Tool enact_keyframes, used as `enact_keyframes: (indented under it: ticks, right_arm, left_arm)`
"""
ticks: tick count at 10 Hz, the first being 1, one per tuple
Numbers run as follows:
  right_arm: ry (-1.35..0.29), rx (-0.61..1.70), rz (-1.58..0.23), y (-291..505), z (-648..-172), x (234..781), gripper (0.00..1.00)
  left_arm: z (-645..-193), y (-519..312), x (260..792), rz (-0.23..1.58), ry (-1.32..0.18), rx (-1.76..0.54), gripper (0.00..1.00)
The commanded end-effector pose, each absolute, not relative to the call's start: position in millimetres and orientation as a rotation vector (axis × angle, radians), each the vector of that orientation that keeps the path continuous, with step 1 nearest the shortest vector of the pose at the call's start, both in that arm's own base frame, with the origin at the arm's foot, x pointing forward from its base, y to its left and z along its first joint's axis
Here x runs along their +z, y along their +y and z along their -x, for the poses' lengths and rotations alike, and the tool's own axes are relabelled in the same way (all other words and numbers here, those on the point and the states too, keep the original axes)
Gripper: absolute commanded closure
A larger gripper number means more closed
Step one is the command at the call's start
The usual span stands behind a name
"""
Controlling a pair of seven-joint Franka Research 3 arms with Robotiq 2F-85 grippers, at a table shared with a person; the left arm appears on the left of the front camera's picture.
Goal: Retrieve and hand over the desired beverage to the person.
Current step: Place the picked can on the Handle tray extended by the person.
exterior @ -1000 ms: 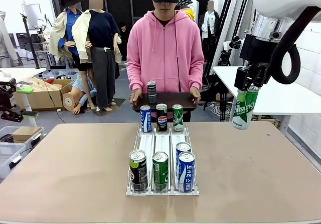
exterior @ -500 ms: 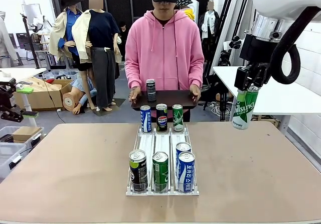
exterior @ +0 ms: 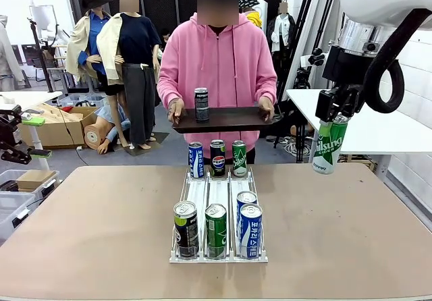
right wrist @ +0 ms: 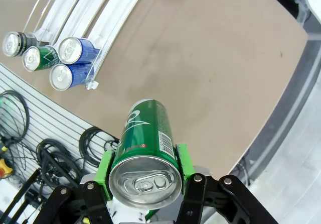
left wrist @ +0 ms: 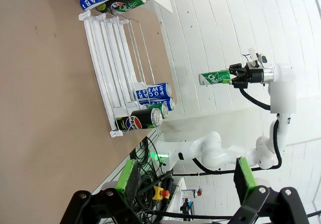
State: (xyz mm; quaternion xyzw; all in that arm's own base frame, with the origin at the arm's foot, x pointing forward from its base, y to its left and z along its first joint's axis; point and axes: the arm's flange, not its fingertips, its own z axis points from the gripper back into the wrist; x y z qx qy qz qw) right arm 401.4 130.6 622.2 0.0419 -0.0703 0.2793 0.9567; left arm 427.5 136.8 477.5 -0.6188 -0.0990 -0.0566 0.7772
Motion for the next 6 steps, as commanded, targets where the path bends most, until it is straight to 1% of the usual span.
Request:
enact_keyframes:
  ticks: [1,6]
  right_arm:
    - [-0.149,0.56,-0.086,130.3,-402.0,625.0,0.77]
    - [-0.149,0.56,-0.086,130.3,-402.0,625.0,0.77]
  left_arm:
    - [-424.7,136.0,479.2,1.337,-0.222,-0.121,0.0]
    - [-424.7,136.0,479.2,1.337,-0.222,-0.121,0.0]
